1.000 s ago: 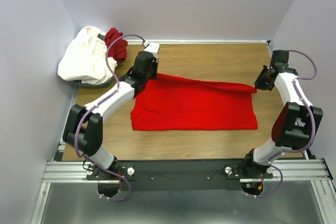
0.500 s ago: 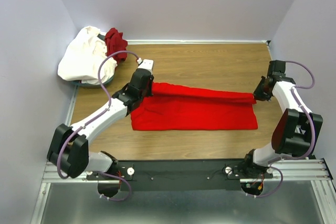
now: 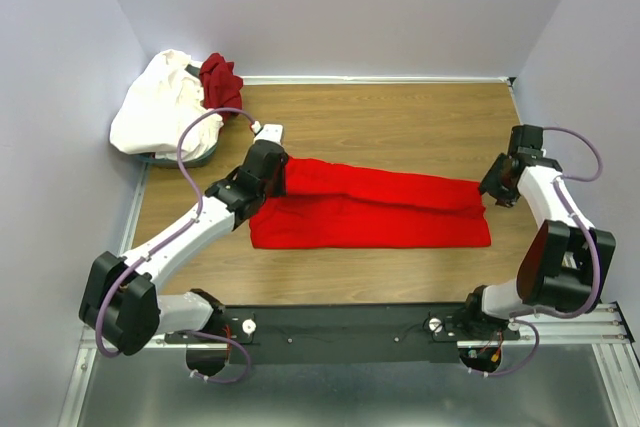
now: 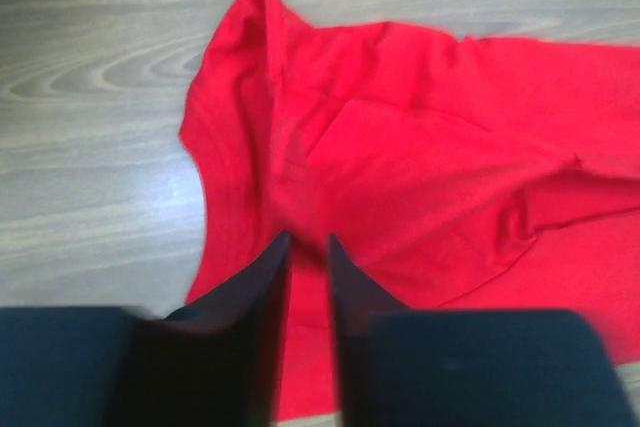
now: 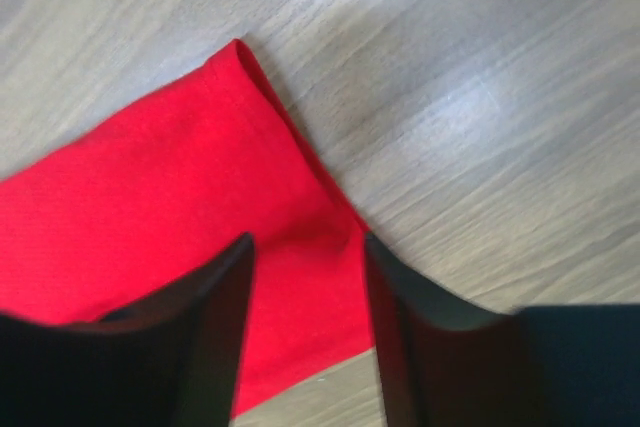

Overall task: Fold and stack the t-shirts
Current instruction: Fold the tshirt

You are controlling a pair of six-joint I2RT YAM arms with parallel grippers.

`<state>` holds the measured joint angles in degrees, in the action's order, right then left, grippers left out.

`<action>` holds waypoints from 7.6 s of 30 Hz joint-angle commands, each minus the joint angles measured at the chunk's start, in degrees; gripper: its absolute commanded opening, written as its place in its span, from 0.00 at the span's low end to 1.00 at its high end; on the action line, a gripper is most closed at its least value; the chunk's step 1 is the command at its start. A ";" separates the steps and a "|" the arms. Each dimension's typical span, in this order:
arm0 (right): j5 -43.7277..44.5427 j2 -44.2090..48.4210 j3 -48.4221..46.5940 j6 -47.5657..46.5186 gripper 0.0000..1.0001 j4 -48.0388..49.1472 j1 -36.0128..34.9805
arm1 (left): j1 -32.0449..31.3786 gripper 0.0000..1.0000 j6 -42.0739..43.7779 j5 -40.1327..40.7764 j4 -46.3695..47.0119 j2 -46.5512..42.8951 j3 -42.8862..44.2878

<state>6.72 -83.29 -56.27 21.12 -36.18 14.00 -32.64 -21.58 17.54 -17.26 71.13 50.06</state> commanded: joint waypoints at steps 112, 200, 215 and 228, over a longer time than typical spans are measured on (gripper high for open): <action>-5.13 -22.45 -20.28 3.49 0.57 5.42 2.61 | 18.49 0.72 -1.53 -6.47 -6.83 55.35 56.47; -11.20 -9.18 -12.37 0.06 0.68 2.70 2.61 | 3.29 0.00 -8.21 -2.95 -4.02 47.26 39.60; -12.08 -7.86 -10.44 -0.29 0.68 2.61 2.61 | -1.10 0.00 -11.37 -4.97 -2.34 39.08 28.08; -13.31 -6.27 -9.38 -0.38 0.68 2.35 2.61 | -4.97 0.00 -15.85 -5.85 -1.90 33.37 21.31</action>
<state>-5.17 -91.53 -66.65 21.71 -32.93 16.25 -36.45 -35.11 12.53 -19.59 107.31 72.88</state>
